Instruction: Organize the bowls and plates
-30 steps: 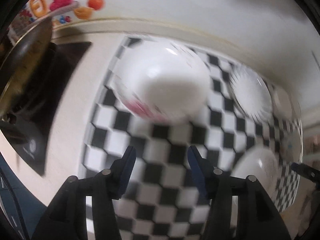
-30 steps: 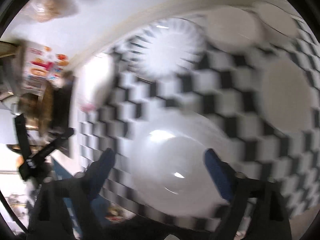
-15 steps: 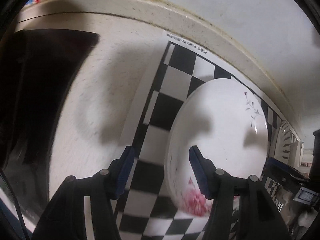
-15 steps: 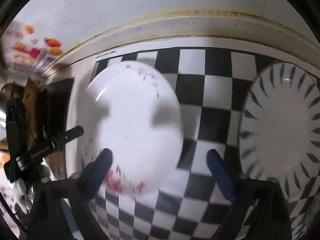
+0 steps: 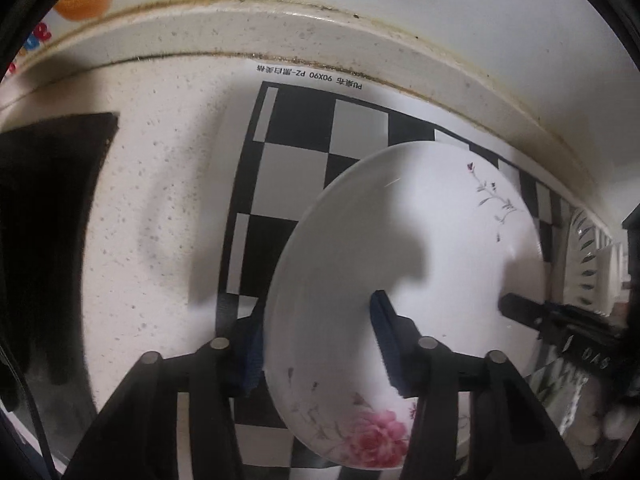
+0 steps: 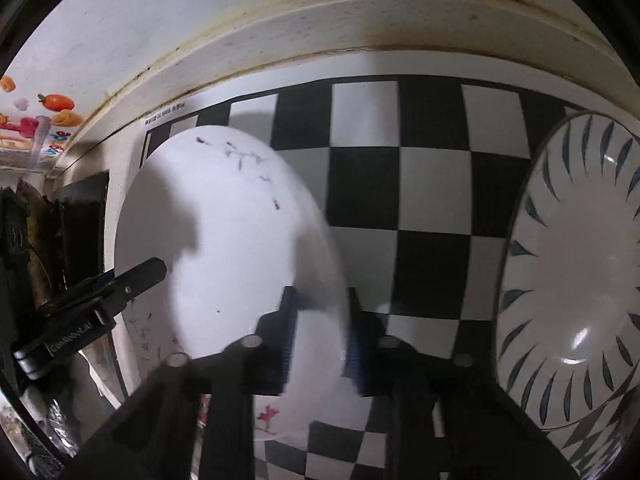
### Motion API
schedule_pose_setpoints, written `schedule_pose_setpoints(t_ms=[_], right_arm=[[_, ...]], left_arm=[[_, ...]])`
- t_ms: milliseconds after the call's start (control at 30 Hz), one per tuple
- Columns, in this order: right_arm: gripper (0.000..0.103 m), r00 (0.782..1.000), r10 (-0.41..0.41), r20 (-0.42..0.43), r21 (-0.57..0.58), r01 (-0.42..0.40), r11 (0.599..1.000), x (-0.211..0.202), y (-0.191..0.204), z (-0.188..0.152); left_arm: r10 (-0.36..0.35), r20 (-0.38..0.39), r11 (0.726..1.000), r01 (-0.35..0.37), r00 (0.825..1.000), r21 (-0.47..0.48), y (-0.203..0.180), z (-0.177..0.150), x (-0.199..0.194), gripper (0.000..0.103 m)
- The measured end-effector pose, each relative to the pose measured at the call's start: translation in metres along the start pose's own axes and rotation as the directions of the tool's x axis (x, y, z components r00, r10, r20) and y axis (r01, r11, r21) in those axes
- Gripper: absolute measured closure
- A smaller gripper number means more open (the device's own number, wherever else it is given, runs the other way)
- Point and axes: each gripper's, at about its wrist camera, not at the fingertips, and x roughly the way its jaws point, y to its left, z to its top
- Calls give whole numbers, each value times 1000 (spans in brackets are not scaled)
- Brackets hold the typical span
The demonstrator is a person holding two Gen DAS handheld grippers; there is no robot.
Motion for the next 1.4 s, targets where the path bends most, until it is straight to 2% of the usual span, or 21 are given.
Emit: schedule_pose_setpoints(t_ms=[67,133,400,600,733,1067,1233,1400], right_arm=[[82,1000,13,8,12,-13,1000,0,-7,-3],[82,1000,18,14,15,-19,1000,-3,-14,-5],[83,998,46,30,21,-47,999,-15,-25,-20],[83,995,65,75,11,-66,998,-45,-38,-46],[83,992,78,102,4,-79,997,-75,-54,-72],[85,973,87,216,42,-99,994,-163,-117,-151],[85,966,78,247,98,-105,990,-195,-166,-202],[85,968,58,243,160,-99,982,-200,-211,-248]], left_arm=[[-10,-3,1000,10,1000,-13,0,-3,-1,71],[-18,3,1000,18,1000,-13,-1,-7,-4,73],[-40,42,999,41,998,-19,-24,-20,-25,73],[-46,74,999,46,996,2,-44,-54,-43,73],[-64,99,998,62,993,18,-60,-73,-68,73],[-107,128,986,88,986,145,-148,-116,-97,73],[-142,104,971,119,984,207,-192,-136,-94,73],[-148,44,955,131,988,266,-225,-157,-70,73]])
